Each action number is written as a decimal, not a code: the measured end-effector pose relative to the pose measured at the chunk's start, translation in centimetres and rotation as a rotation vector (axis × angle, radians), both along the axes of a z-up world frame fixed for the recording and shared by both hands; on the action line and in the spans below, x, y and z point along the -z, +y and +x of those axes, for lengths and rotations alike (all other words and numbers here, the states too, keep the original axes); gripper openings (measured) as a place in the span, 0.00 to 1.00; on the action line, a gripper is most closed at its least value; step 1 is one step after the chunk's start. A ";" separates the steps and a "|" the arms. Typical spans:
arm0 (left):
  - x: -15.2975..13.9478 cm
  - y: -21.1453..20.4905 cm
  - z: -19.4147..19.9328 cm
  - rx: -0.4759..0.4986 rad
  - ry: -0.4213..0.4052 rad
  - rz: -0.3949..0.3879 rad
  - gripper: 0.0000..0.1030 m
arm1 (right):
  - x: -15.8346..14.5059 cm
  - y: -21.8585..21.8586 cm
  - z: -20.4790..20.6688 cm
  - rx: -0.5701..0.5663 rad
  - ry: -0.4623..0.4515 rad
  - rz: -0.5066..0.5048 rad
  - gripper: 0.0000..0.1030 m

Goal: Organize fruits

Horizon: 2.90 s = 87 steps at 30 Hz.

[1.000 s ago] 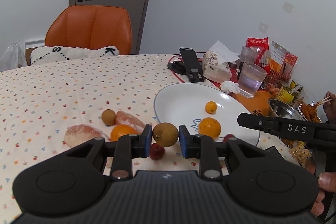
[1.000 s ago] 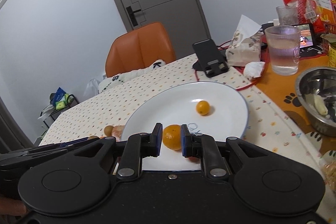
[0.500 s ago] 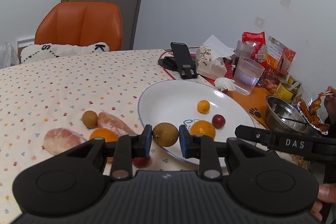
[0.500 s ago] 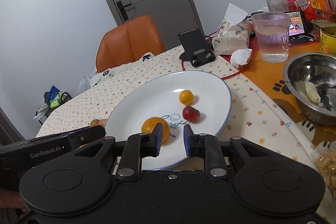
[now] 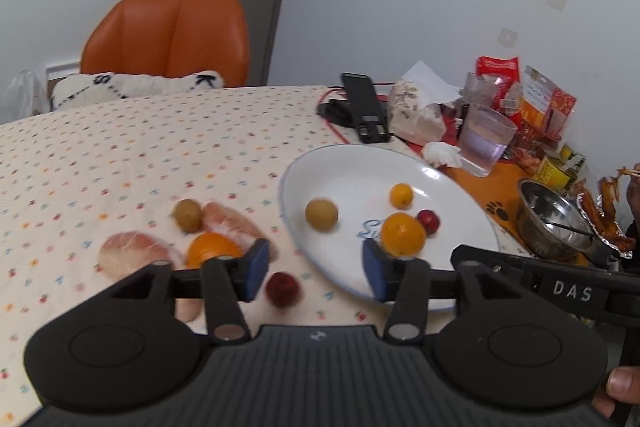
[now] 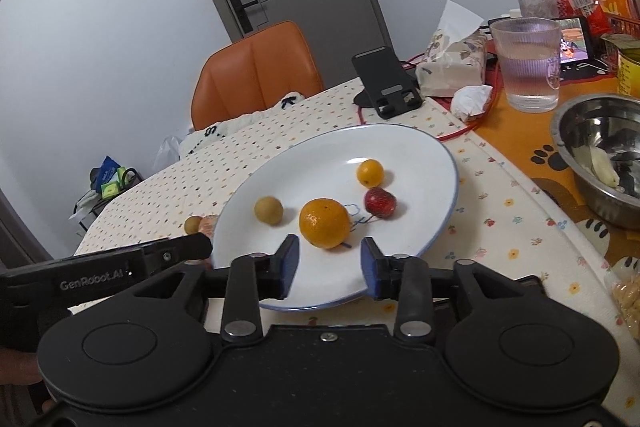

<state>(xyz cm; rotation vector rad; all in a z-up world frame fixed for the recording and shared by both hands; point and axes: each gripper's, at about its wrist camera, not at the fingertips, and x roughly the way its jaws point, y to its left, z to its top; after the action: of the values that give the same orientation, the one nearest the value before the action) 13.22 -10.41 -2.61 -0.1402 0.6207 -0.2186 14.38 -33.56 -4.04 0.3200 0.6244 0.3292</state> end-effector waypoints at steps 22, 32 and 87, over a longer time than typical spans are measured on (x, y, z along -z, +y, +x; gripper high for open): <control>0.5 7.2 -3.5 -0.182 0.034 0.026 0.74 | -0.8 4.5 -0.4 -0.085 -0.036 0.001 0.65; 0.9 9.6 -4.1 -0.236 0.044 0.020 0.74 | -1.5 7.4 -0.4 -0.172 -0.056 -0.009 0.65; 2.1 13.3 -1.5 -0.252 0.060 -0.037 0.74 | -0.6 15.9 2.9 -0.387 -0.011 -0.106 0.30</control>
<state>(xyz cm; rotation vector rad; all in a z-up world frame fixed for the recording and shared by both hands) 11.75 2.88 -4.69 -0.2594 0.6526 0.0182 17.29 -17.65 -3.48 0.0929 0.6893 0.6653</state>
